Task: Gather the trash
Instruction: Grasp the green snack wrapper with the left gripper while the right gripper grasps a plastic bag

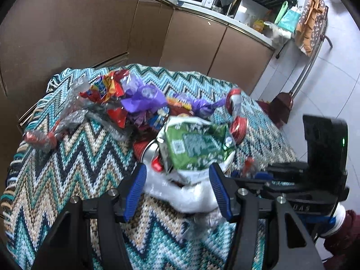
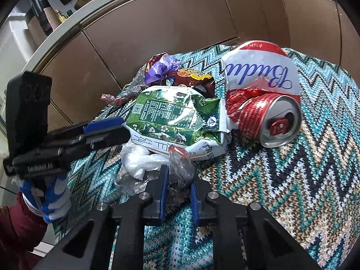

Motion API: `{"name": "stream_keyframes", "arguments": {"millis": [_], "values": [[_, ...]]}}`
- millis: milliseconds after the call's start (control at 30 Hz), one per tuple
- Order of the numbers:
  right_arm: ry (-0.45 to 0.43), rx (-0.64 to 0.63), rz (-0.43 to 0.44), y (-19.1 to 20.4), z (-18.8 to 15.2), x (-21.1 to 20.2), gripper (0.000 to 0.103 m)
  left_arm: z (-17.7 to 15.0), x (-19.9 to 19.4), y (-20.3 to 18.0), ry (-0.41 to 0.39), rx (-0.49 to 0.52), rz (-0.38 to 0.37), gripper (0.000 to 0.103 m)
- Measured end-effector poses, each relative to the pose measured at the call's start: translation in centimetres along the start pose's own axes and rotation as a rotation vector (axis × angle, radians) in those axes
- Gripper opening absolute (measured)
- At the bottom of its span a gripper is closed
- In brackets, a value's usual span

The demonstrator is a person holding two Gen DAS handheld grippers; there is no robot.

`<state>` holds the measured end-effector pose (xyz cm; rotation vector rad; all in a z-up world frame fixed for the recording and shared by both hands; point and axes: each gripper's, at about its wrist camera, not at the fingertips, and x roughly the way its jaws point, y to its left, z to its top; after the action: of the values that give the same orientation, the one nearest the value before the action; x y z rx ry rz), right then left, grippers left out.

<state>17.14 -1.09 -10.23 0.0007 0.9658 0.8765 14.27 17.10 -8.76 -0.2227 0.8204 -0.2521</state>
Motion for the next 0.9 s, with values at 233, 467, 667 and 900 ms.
{"name": "stream_keyframes", "arguments": {"millis": [233,467,667,900], "values": [[-0.019,0.005,-0.026,-1.0,-1.5,-2.5,0.015,1.9,2.6,0.5,0.032,-0.048,-0.01,0.055],[-0.038,0.031,-0.05,-2.2,-2.4,-4.5,0.015,2.5,4.1,-0.6,0.051,-0.021,0.005,0.055],[-0.062,0.048,-0.065,-2.9,-3.0,-6.0,0.015,2.0,3.4,-1.8,0.033,-0.005,-0.012,0.038],[-0.102,0.062,-0.099,-2.9,-3.7,-8.2,0.015,1.1,0.5,-3.9,-0.015,0.031,-0.028,0.027]]}}
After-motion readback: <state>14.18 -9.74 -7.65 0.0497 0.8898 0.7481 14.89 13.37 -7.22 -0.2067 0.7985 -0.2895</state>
